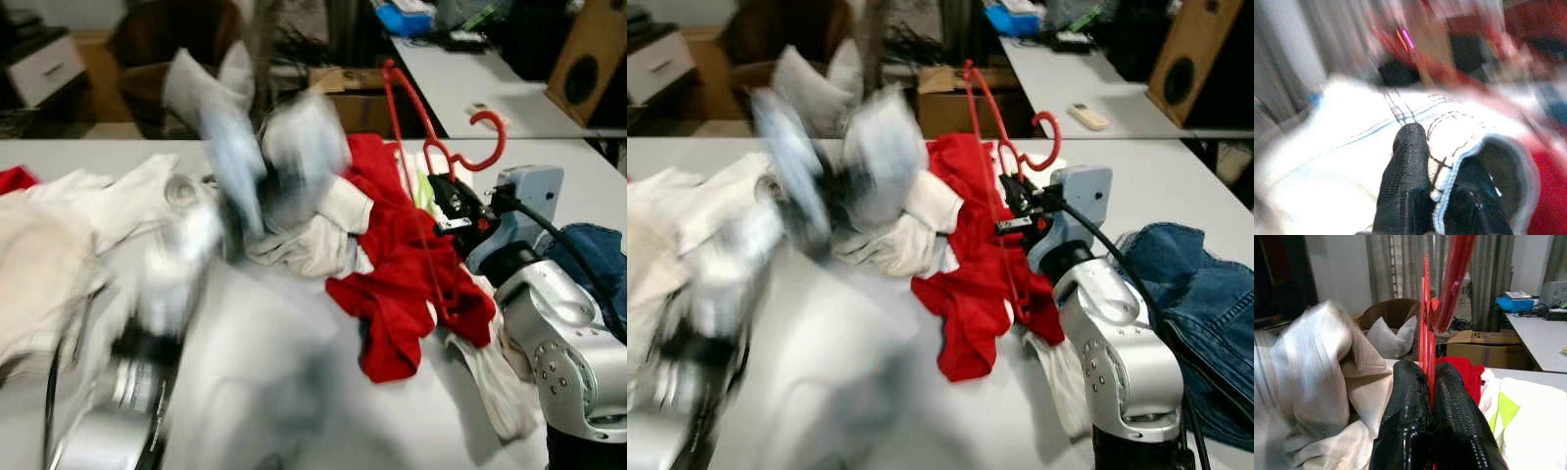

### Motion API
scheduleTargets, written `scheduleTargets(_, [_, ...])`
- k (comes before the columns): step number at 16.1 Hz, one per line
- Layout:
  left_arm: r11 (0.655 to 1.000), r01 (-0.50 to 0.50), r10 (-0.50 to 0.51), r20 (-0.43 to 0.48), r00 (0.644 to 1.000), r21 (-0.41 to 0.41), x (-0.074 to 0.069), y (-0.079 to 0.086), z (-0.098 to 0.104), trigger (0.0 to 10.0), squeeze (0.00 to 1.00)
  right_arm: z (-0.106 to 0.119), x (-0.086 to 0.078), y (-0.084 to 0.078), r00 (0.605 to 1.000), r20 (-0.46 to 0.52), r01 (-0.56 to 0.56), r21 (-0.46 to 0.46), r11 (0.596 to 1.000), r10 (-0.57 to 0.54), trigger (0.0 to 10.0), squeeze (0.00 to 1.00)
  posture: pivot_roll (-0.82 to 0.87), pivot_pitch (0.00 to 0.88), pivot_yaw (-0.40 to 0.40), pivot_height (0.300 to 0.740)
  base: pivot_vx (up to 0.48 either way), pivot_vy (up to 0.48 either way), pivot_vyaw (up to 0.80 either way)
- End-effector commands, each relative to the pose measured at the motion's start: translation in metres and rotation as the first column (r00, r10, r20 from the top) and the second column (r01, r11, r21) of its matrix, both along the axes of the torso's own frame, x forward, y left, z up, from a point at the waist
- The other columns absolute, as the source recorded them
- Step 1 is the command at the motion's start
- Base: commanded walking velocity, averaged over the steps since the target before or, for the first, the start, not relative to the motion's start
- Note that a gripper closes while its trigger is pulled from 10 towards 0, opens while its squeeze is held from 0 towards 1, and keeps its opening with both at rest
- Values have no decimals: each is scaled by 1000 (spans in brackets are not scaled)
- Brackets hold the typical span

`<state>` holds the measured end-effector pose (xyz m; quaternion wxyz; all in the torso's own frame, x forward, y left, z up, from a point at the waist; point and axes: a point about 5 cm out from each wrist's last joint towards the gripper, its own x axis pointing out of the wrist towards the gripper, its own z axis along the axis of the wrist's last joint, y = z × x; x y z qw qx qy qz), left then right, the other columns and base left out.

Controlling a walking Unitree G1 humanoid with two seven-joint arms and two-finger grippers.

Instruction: Hang hanger

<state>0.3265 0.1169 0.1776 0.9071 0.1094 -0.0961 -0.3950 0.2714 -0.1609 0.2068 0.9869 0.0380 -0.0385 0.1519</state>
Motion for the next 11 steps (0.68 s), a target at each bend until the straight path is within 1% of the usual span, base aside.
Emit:
scheduleTargets(1, [996, 47, -53, 76, 996, 70, -1, -7, 20, 10000, 0, 2, 2, 1, 1000, 5, -18, -1, 1000, 18, 10000, 0, 14, 0, 33, 740, 0, 0, 0])
scheduleTargets(2, [988, 92, -96, 31, 995, 122, -9, -8, 14, 10000, 0, 2, 2, 1, 1000, 3, -21, -5, 1000, 21, 10000, 0, 19, 0, 31, 740, 0, 0, 0])
scheduleTargets(3, [966, 186, -176, -70, 982, 180, -22, -11, 3, 10000, 0, 1, 3, 0, 1000, -2, -21, -12, 1000, 21, 10000, 0, 21, 0, 32, 740, 0, 0, 0])
scheduleTargets(4, [932, 263, -231, -154, 961, 248, -36, -12, -8, 10000, 0, 0, 3, 1, 1000, -4, -19, -16, 1000, 19, 10000, 0, 20, 0, 40, 740, 0, 0, 0])
scheduleTargets(5, [900, 316, -264, -198, 944, 301, -44, -11, -18, 10000, 0, 0, 3, 1, 1000, -4, -18, -17, 1000, 18, 10000, 0, 14, 0, 47, 740, 0, 0, 0])
scheduleTargets(6, [864, 387, -306, -274, 912, 322, -55, -12, -30, 10000, 0, 0, 3, 2, 1000, -4, -14, -18, 1000, 14, 10000, 0, 9, 0, 54, 740, 0, 0, 0])
scheduleTargets(7, [845, 438, -318, -371, 873, 308, -63, -12, -36, 10000, 529, -1, 2, 1, 1000, -6, -9, -21, 1000, 9, 10000, 0, 4, 0, 60, 740, 0, 0, 0])
scheduleTargets(8, [828, 452, -315, -391, 865, 331, -65, -11, -37, 10000, 1000, -1, 2, 1, 1000, -7, -7, -22, 1000, 7, 10000, 0, 2, 0, 63, 740, 0, 0, 0])
scheduleTargets(9, [806, 460, -290, -428, 856, 374, -67, -5, -37, 10000, 1000, -2, 1, 0, 1000, -9, -3, -23, 1000, 3, 10000, 0, 0, 0, 67, 740, 0, 0, 0])
scheduleTargets(10, [804, 454, -278, -432, 858, 385, -65, 0, -31, 10000, 1000, -2, 1, -1, 1000, -9, 3, -21, 1000, -3, 10000, 0, 1, 0, 68, 740, 0, 0, 0])
scheduleTargets(11, [804, 455, -286, -422, 860, 383, -64, 1, -27, 10000, 1000, -2, 1, -1, 1000, -10, 5, -22, 1000, -5, 10000, 0, 3, 0, 67, 740, 0, 0, 0])
